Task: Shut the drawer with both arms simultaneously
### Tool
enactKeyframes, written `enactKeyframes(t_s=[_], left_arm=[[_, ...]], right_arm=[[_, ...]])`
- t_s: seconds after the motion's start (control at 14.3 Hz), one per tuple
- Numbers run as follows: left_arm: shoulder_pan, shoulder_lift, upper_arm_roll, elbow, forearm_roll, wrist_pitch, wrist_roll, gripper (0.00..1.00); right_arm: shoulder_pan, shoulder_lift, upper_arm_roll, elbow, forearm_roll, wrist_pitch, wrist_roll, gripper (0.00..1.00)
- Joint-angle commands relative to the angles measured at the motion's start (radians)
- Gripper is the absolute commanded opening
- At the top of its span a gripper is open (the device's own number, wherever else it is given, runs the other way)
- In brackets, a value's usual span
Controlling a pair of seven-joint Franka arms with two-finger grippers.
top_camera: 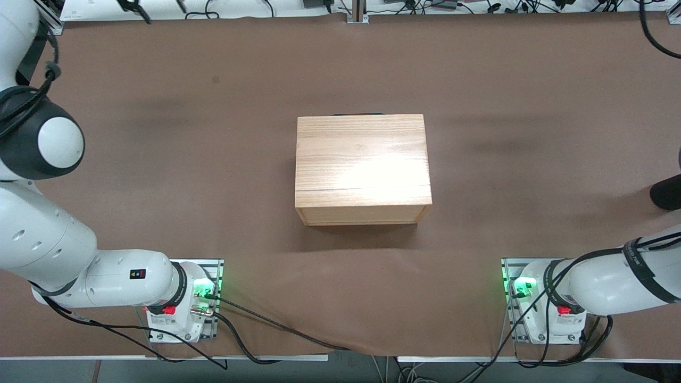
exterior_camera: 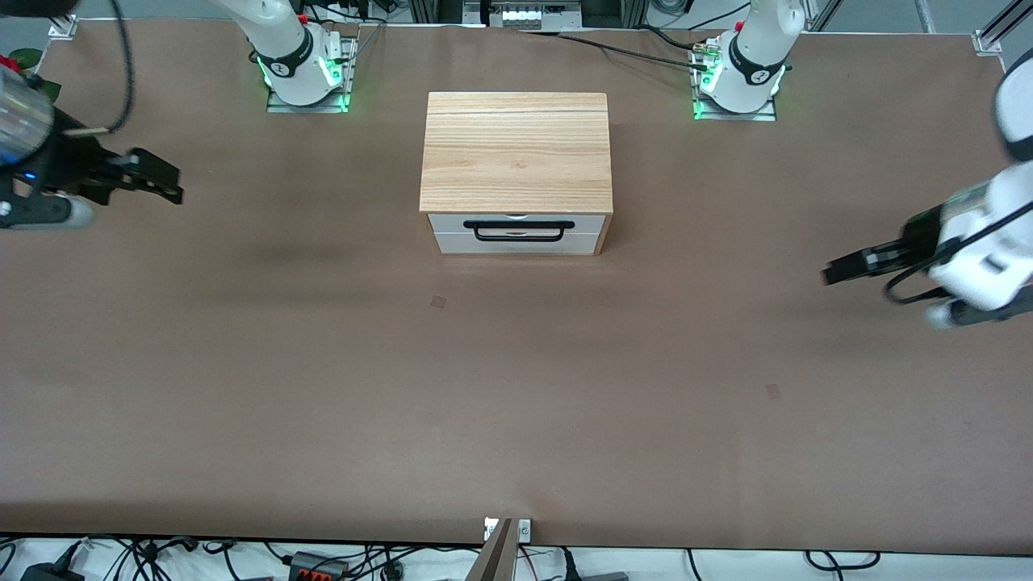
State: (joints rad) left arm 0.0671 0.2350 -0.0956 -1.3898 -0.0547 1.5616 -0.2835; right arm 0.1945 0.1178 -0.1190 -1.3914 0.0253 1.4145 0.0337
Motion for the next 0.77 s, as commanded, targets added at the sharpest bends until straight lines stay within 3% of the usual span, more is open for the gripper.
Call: enactKeyframes(t_s=[0.0,0.14,0.21,0.42,0.7], left_arm=[[0.020,-0.089,-0.012,-0.060,0.064,-0.055,0.055,1.00],[0.023,-0.108,-0.023,-0.055,0.058,-0.113,0.067,1.00],[0.022,-0.112,-0.026,-0.055,0.058,-0.126,0.063,1.00],[0.020,-0.125,-0.061,-0.061,0.061,-0.129,0.060,1.00],[0.020,-0.201,-0.062,-0.168,0.061,-0.082,0.058,1.00]], right_arm=[[-0.111,-0.116,0.107,-0.174,0.004,0.094,-0.025,1.00],[-0.165,-0.219,0.150,-0.363,0.007,0.280,-0.025,1.00],[-0.173,-0.233,0.160,-0.388,0.007,0.297,-0.006,1.00],[-0.213,-0.230,0.160,-0.379,0.007,0.242,-0.014,1.00],[-0.199,-0.204,0.148,-0.341,0.001,0.241,-0.015,1.00]])
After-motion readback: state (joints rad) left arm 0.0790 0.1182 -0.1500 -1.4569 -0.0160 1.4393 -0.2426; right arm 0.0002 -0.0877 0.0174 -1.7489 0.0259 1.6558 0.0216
